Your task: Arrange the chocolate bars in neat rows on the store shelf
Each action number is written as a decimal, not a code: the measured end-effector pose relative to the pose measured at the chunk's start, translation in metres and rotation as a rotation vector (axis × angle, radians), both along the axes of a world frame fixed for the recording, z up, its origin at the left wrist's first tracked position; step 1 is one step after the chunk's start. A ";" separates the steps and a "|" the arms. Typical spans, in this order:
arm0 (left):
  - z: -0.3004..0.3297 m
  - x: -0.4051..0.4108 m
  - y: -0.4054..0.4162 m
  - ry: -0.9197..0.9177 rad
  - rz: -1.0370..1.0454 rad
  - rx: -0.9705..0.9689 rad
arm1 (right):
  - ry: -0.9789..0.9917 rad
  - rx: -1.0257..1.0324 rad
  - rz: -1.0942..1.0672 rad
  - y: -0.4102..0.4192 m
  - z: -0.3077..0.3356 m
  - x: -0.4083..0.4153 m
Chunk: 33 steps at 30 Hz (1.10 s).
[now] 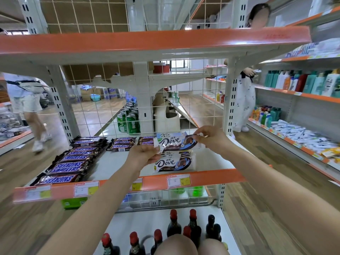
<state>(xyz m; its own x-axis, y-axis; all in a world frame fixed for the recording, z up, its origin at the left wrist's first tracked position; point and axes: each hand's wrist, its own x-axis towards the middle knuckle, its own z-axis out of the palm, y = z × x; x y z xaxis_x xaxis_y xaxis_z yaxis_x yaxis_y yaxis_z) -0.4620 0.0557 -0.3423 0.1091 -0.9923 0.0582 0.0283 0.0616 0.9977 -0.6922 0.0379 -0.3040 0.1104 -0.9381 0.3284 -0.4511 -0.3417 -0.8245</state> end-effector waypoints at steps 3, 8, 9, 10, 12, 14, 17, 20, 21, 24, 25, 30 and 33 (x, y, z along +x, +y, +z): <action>-0.010 0.004 0.003 -0.148 0.014 0.000 | 0.060 0.027 0.011 -0.001 -0.015 0.001; -0.029 0.015 0.000 -0.505 0.041 0.009 | 0.205 0.077 0.014 -0.005 -0.042 0.009; -0.032 0.016 0.000 -0.574 0.046 0.005 | 0.228 0.082 0.010 -0.006 -0.047 0.010; -0.034 0.016 0.000 -0.625 0.047 -0.002 | 0.253 0.089 0.008 -0.007 -0.050 0.012; -0.036 0.017 -0.001 -0.688 0.045 -0.025 | 0.304 0.100 0.013 -0.007 -0.057 0.012; -0.036 0.018 -0.002 -0.716 0.046 -0.018 | 0.318 0.103 0.028 -0.006 -0.060 0.011; -0.034 0.019 -0.006 -0.748 0.037 0.037 | 0.328 0.078 0.032 -0.006 -0.062 0.011; -0.032 0.020 -0.009 -0.784 0.023 0.056 | 0.401 0.022 0.032 -0.006 -0.060 0.012; -0.033 0.020 -0.011 -0.798 0.021 0.053 | 0.424 -0.002 0.032 -0.006 -0.061 0.012; -0.034 0.018 -0.014 -0.830 0.016 0.053 | 0.450 -0.039 0.018 -0.006 -0.063 0.012; -0.035 0.019 -0.015 -0.834 0.018 0.055 | 0.455 -0.049 0.010 -0.006 -0.064 0.013; -0.034 0.020 -0.012 -0.854 0.055 0.052 | 0.510 -0.076 -0.011 -0.001 -0.063 0.013; -0.032 0.022 -0.011 -0.868 0.135 0.005 | 0.542 -0.104 -0.044 0.000 -0.063 0.005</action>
<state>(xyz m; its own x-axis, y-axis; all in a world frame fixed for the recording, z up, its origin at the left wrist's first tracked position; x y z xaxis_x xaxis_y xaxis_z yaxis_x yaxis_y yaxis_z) -0.4398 0.0451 -0.3740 0.1444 -0.9746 0.1709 -0.7481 0.0055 0.6636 -0.6872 0.0376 -0.3672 0.2511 -0.9112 0.3266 -0.8172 -0.3804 -0.4329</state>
